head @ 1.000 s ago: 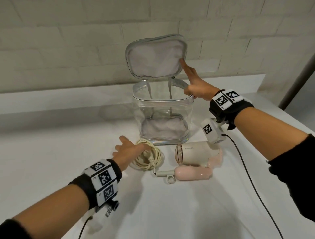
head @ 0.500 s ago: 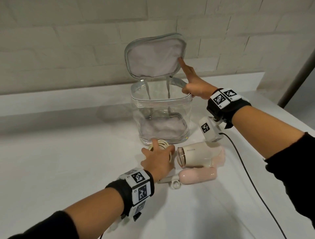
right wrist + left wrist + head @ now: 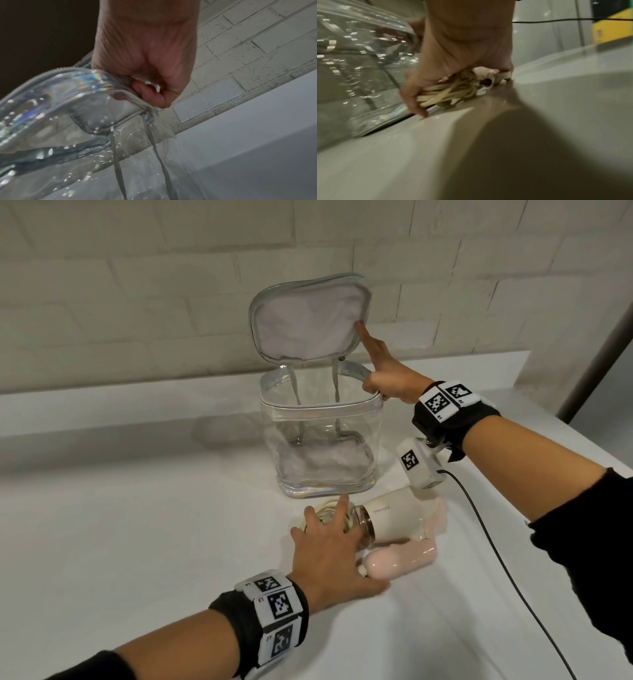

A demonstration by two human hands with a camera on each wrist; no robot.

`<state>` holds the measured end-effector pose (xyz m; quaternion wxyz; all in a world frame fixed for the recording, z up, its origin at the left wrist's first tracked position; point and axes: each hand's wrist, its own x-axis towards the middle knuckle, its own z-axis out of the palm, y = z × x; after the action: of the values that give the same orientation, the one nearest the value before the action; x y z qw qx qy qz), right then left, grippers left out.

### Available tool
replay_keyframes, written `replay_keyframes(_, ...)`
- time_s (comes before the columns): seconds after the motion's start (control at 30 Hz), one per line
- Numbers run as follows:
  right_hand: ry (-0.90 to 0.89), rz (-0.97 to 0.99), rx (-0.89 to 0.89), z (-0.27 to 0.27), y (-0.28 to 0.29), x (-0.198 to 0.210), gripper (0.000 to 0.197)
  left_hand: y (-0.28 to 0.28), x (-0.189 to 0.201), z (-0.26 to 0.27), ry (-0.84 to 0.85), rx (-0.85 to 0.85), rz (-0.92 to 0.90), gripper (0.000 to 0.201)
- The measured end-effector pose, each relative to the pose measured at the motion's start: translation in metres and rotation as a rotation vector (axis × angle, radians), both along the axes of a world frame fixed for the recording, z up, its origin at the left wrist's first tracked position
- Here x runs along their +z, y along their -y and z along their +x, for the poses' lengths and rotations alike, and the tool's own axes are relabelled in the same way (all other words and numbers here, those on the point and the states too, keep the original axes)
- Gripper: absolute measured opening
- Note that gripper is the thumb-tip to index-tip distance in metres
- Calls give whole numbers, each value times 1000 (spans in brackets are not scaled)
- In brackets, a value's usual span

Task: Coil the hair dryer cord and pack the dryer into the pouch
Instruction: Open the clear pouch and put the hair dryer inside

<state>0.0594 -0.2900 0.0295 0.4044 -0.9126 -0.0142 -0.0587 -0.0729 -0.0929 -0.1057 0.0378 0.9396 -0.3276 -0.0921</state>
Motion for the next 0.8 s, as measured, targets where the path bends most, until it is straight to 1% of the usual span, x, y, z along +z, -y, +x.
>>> replay_keyframes(0.07,4,2,5,2,2,0,99,2,3,2,-4,-40,-50,74)
replay_keyframes(0.1,9,8,7,3,2,-1,98,2,5,4,-33,-43,-65,69)
replay_keyframes(0.2,47,16,-16,7,5,0,91,2,10,9,-148,-2,-106,56)
replay_keyframes(0.3,112,13,-43,10,6,-1,83,2,12,10,-220,34,-166,33)
replay_keyframes(0.43,170,16,-39,16,6,0,67,-4,16,19,-352,51,-214,29)
replay_keyframes(0.5,191,27,6,17,2,2,60,-8,21,22,-397,33,-243,31)
replay_keyframes(0.57,215,59,54,16,-2,4,59,-14,27,23,-460,44,-307,34)
replay_keyframes(0.67,235,53,78,14,-4,6,61,-24,48,23,-557,88,-436,32)
replay_keyframes(0.73,227,29,120,9,-1,13,66,-32,65,22,-576,96,-464,31)
replay_keyframes(0.8,174,18,178,3,2,22,69,-44,80,21,-556,95,-474,33)
